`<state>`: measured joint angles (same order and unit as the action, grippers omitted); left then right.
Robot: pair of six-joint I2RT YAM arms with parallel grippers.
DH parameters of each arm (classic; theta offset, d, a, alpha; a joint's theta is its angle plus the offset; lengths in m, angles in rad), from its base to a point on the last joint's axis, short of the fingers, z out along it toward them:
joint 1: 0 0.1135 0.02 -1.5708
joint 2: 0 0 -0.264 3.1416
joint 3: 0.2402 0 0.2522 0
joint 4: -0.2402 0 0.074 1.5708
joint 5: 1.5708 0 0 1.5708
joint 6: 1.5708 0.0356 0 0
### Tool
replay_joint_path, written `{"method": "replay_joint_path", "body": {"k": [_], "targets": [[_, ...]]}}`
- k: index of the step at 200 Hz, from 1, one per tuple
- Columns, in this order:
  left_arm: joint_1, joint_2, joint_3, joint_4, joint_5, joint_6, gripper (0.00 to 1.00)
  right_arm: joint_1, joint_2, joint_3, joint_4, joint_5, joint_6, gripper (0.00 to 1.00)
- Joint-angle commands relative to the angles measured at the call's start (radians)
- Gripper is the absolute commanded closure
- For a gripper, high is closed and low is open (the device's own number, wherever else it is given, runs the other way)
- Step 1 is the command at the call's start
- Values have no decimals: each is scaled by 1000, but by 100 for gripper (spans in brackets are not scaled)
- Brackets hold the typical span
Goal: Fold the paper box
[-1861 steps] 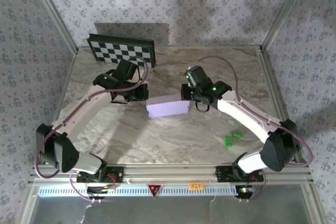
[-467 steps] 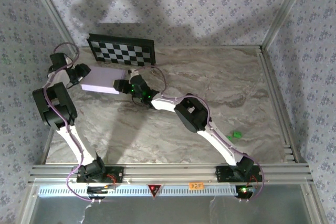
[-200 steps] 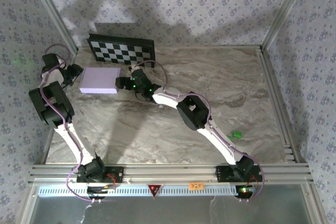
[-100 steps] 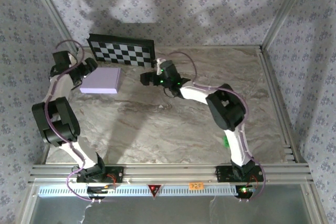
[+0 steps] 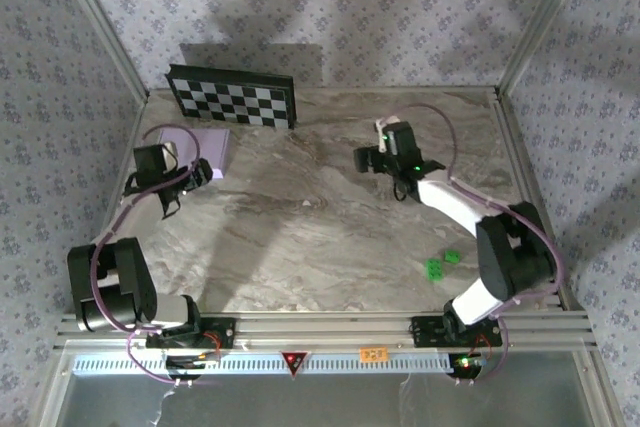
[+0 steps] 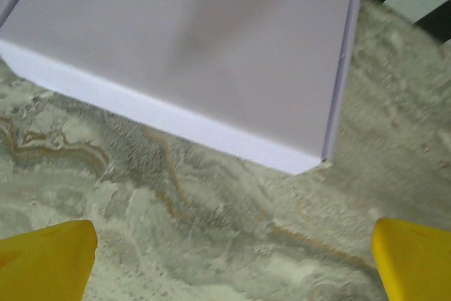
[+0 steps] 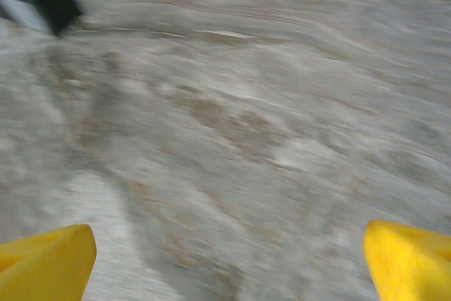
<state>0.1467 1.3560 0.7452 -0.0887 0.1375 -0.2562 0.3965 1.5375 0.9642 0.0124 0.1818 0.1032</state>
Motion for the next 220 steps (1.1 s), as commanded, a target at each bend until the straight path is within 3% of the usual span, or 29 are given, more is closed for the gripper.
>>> {"method": "replay_joint_path", "body": {"k": [1, 28, 62, 100, 130, 159, 220], "targets": [[-31, -36, -75, 152, -74, 85, 0, -97, -57, -96, -7, 139, -62, 1], [-81, -28, -157, 283, -108, 167, 0, -227, -67, -236, 152, 154, -57, 1], [-85, 41, -211, 467, -18, 205, 0, -318, -29, -388, 475, 141, -129, 1], [-85, 64, -268, 681, 51, 249, 0, -417, -40, -494, 644, -78, -103, 1], [-85, 128, -329, 861, 67, 267, 0, -434, 10, -611, 920, -143, -112, 1], [-81, 183, -352, 951, 44, 253, 0, -428, -1, -592, 861, -107, -112, 1], [-106, 175, -354, 939, -2, 269, 0, -419, -3, -589, 851, -89, -119, 1]]}}
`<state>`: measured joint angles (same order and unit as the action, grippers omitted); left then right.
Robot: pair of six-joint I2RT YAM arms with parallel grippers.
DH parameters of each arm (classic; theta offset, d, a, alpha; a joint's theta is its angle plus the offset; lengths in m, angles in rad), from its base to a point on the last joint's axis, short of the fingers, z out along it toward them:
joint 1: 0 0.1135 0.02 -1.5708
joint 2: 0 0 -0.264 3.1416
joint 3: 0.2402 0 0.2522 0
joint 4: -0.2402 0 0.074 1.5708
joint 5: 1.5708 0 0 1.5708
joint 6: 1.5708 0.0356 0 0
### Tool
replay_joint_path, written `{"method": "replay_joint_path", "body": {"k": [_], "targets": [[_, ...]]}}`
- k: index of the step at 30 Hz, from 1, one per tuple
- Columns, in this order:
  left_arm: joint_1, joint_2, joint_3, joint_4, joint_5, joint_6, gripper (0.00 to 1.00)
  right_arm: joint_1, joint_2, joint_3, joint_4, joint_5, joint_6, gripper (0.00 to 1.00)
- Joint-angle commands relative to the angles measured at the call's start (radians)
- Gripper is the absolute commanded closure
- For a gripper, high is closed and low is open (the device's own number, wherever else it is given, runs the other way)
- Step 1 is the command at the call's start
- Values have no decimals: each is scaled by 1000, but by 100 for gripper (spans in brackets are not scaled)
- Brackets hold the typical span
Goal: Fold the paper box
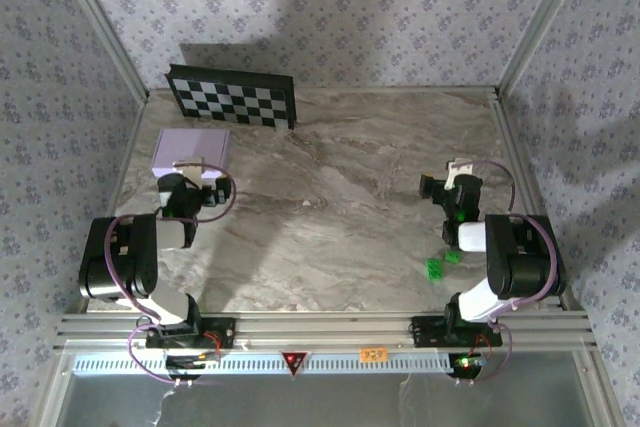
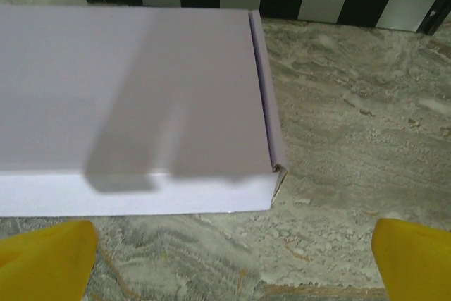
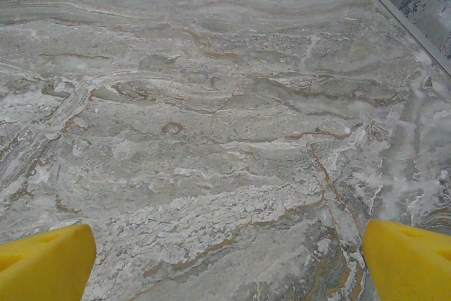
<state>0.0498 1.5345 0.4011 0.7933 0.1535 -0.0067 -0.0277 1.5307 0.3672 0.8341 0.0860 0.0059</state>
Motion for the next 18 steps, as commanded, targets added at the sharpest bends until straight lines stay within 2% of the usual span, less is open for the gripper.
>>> {"method": "replay_joint_path", "body": {"k": [1, 18], "targets": [[-9, -3, -10, 58, -18, 19, 0, 6, 4, 7, 30, 7, -20, 1], [-7, -2, -1, 42, -29, 8, 0, 2, 2, 12, 22, -30, -28, 1]]}}
